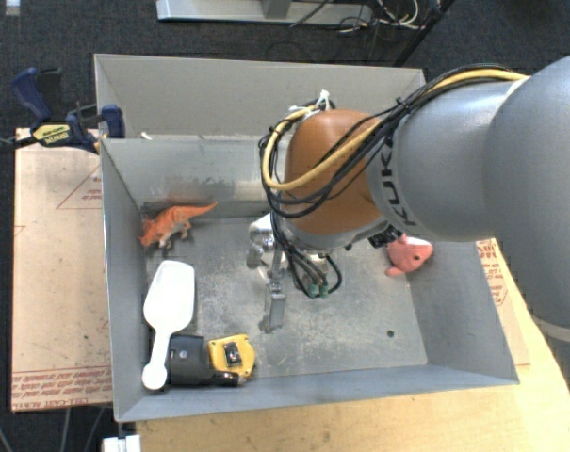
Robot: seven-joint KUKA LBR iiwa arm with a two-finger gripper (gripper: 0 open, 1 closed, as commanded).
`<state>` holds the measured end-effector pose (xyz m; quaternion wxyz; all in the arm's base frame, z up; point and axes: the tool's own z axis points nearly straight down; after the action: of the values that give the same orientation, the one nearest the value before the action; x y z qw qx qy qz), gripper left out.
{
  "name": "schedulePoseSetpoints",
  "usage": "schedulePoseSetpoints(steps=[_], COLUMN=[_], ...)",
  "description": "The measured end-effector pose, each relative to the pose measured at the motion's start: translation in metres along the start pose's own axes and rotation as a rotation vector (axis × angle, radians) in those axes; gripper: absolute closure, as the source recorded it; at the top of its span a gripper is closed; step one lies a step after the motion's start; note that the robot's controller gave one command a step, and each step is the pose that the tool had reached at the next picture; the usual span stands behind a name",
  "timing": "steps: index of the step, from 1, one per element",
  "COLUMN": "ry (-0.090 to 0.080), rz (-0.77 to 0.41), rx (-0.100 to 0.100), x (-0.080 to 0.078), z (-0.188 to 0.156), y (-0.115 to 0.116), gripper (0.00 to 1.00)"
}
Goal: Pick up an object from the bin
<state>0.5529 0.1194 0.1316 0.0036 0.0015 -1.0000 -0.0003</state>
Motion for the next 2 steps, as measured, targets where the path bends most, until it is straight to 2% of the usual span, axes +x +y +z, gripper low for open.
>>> schedulePoseSetpoints(steps=[1,2], ry=[-0.007,-0.011], rz=[0.003,-0.117], rx=[-0.001,0.001], x=[-0.002,0.025], z=[-0.004,0.021], y=[0.0,0.033], gripper=[0.0,0.0])
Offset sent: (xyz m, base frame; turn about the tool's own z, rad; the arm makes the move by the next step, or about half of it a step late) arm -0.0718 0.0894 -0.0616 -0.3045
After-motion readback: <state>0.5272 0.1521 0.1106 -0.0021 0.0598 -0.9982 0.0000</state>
